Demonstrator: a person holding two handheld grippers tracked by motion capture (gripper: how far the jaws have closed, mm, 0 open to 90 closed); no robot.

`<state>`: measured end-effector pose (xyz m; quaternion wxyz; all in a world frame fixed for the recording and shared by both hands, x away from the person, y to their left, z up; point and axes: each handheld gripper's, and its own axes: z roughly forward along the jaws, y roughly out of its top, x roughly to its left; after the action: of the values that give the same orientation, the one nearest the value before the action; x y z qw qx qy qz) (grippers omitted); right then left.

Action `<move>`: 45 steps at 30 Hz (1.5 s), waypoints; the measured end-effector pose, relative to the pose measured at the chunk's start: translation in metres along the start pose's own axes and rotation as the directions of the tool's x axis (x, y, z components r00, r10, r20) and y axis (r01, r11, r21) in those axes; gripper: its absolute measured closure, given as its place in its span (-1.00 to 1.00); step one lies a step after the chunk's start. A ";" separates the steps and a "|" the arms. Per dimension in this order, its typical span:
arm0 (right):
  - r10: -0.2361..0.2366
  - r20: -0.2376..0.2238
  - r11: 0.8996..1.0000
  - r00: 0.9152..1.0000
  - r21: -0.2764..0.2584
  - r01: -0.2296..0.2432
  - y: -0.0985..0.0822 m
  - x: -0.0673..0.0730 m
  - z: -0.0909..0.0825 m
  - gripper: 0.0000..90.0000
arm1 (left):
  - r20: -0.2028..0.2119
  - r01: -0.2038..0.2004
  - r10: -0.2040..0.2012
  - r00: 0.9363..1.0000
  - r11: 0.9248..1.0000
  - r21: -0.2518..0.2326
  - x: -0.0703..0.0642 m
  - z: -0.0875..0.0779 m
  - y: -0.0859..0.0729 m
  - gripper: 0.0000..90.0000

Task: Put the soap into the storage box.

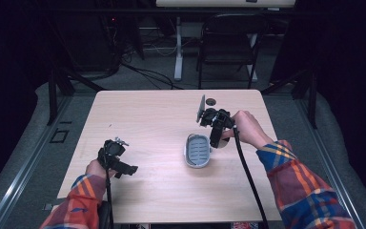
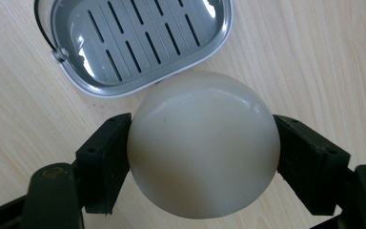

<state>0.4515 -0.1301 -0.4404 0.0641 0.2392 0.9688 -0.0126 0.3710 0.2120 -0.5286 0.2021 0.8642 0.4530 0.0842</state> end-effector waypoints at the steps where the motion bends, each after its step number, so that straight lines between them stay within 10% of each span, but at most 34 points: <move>1: 0.000 0.000 1.000 1.000 0.000 0.000 0.000 0.000 0.000 -0.46 | 0.001 0.000 0.000 1.000 1.000 0.002 0.000 0.000 0.000 -0.98; 45: -0.068 -0.082 0.998 0.994 0.002 0.068 0.056 0.021 0.033 -0.46 | 0.002 -0.003 0.003 1.000 1.000 -0.003 0.000 -0.001 0.000 -0.98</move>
<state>0.4627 -0.0727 -0.4751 0.0230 0.2064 0.9782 -0.0074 0.3707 0.2126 -0.5283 0.2037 0.8648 0.4512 0.0842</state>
